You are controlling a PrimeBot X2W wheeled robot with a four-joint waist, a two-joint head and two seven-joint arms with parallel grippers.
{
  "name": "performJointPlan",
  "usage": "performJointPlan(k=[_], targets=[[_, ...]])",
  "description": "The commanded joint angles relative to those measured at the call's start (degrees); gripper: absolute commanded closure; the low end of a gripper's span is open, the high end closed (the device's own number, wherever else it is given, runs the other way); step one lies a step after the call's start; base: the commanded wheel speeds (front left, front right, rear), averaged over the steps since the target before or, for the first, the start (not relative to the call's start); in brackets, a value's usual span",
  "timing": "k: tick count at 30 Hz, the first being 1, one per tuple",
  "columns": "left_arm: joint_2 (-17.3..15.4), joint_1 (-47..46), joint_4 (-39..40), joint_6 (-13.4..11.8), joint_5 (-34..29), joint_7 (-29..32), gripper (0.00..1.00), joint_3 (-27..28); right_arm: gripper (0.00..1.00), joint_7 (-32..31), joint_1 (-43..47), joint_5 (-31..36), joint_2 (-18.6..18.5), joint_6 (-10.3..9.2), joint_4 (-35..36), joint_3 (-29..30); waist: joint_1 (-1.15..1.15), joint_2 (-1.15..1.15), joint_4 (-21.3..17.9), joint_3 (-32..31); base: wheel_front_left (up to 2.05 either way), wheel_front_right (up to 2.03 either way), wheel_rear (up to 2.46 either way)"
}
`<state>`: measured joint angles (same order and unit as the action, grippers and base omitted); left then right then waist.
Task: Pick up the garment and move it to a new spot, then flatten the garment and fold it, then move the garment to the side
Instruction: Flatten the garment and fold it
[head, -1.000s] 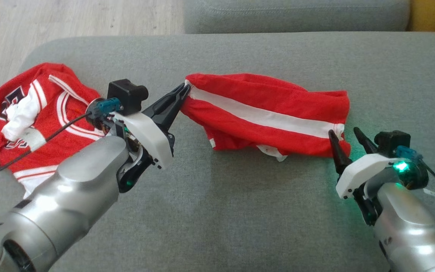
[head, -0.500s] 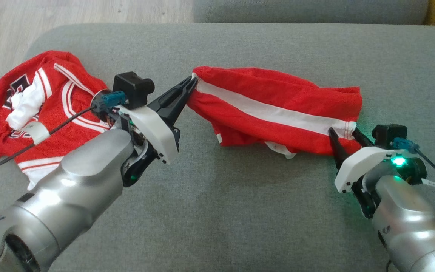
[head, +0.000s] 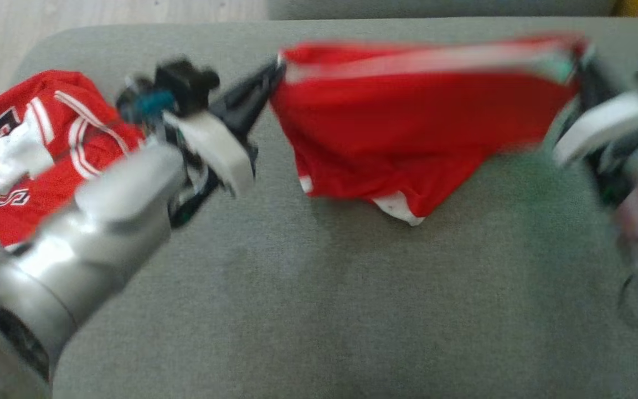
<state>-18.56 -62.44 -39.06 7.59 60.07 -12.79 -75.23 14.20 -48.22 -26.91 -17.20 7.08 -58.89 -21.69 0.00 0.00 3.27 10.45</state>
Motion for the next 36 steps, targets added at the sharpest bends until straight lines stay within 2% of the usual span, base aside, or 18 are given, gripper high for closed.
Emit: performJointPlan(k=[1, 6, 8, 12, 16, 20, 25, 31, 33, 36], targets=[[-0.96, -6.73, -0.01, -0.1, -0.98, -0.98, 1.0, 3.0, 1.0, 0.78, -3.83, 1.41, -1.79, 0.41, 3.22, 0.33, 0.0, 0.0, -1.09, 1.03, 0.0, 0.0, 0.0], [1.71, -18.11, -2.62, -0.1, -5.17, -2.07, 1.0, 7.0, 1.0, 0.79, -15.48, 8.97, -7.48, 0.41, 11.72, 5.97, 0.0, 0.0, -4.14, 5.41, 0.0, 0.0, 0.0], [2.61, -23.22, -2.69, -0.45, -7.16, -2.15, 1.0, 11.42, 1.0, 0.79, -20.23, 12.1, -8.45, 0.41, 14.53, 8.26, 0.0, 0.0, -5.73, 7.64, 0.0, 0.0, 0.0], [3.49, -28.87, -0.3, -0.98, -11.83, -2.18, 1.0, 22.3, 1.0, 0.79, -27.7, 16.56, -8.56, 0.41, 18.78, 11.28, 0.0, 0.0, -8.59, 11.22, 0.0, 0.0, 0.0], [4.66, -26.13, 1.5, -0.46, -15.81, -2.19, 1.0, 26.53, 1.0, 0.79, -28.4, 19.25, -7.78, 0.41, 22.19, 13.15, 0.0, 0.0, -9.84, 11.98, 0.0, 0.0, 0.0], [4.38, -18.11, 2.07, -0.16, -17.55, -2.19, 1.0, 24.78, 1.0, 0.79, -22.08, 18.58, -6.38, 0.41, 23.48, 11.27, 0.0, 0.0, -10.54, 12.21, 0.0, 0.0, 0.0], [2.5, -4.42, 5.98, -0.12, -17.44, -2.2, 1.0, 19.18, 1.0, 0.79, -9.45, 16.09, -5.96, 0.41, 23.55, 9.9, 0.0, 0.0, -11.11, 12.03, 0.0, 0.0, 0.0], [0.18, 14.23, 11.75, -0.11, -17.96, -2.2, 1.0, 14.34, 1.0, 0.8, 9.93, 12.61, -5.25, 0.41, 27.48, 13.41, 0.0, 0.0, -11.72, 8.96, 0.0, 0.0, 0.0], [-0.11, 17.0, 12.4, -0.11, -17.99, -2.2, 1.0, 14.08, 1.0, 0.8, 13.4, 12.84, -5.55, 0.41, 28.53, 14.25, 0.0, 0.0, -11.67, 8.32, 0.0, 0.0, 0.0], [-0.36, 24.02, 13.93, -0.11, -19.15, -2.2, 1.0, 14.98, 1.0, 0.8, 23.57, 12.45, -4.92, 0.41, 33.01, 18.74, 0.0, 0.0, -11.38, 6.06, 0.0, 0.0, 0.0]])
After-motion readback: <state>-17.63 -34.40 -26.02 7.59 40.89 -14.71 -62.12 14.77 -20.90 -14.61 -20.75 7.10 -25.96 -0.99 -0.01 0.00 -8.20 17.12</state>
